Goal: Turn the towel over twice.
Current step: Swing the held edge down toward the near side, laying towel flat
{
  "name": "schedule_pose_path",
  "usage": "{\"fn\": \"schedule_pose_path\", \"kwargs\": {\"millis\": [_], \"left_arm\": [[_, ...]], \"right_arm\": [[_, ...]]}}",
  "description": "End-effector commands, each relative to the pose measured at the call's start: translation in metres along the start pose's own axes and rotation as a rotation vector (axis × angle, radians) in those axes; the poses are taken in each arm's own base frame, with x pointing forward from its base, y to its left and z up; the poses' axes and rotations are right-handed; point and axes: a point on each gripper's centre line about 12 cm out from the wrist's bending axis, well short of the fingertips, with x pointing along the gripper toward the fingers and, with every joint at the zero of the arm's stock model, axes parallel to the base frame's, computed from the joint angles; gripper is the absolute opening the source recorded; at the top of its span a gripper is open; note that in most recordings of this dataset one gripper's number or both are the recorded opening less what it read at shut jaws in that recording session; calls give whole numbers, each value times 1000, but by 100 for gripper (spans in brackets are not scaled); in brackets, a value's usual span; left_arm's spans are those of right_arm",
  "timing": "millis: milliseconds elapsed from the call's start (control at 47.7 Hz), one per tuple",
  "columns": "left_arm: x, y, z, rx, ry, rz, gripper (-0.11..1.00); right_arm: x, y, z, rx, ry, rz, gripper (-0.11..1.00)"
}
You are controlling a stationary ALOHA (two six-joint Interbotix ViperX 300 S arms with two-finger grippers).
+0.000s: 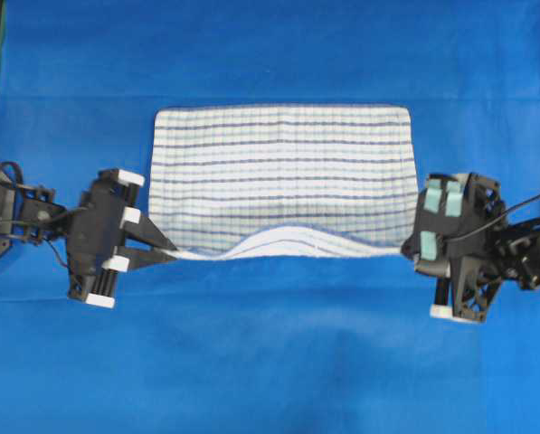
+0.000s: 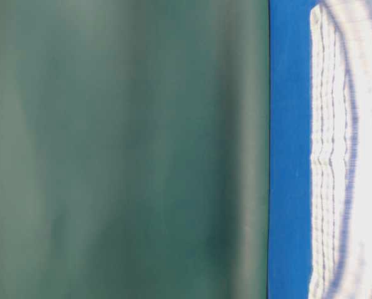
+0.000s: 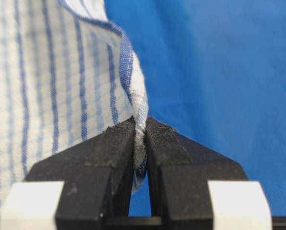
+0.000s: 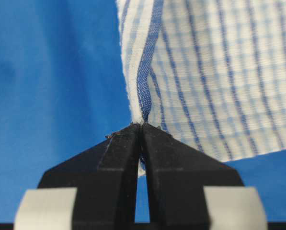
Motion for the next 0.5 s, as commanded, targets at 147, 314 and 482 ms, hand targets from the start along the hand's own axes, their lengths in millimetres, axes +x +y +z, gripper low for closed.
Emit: {"fn": "schedule_pose_path", "kwargs": {"millis": [147,314,482], "left_arm": [[11,-2,0,-3,29,-7,3],[12,-3,-5,-3,84,-11,4],[15,-3,-5,-8,108,-12,9]], "right_arm": [[16,8,-10,8,26,44,4],[22,10,-13,13,33,59,4],[24,11,-12,12,38,56,5]]}}
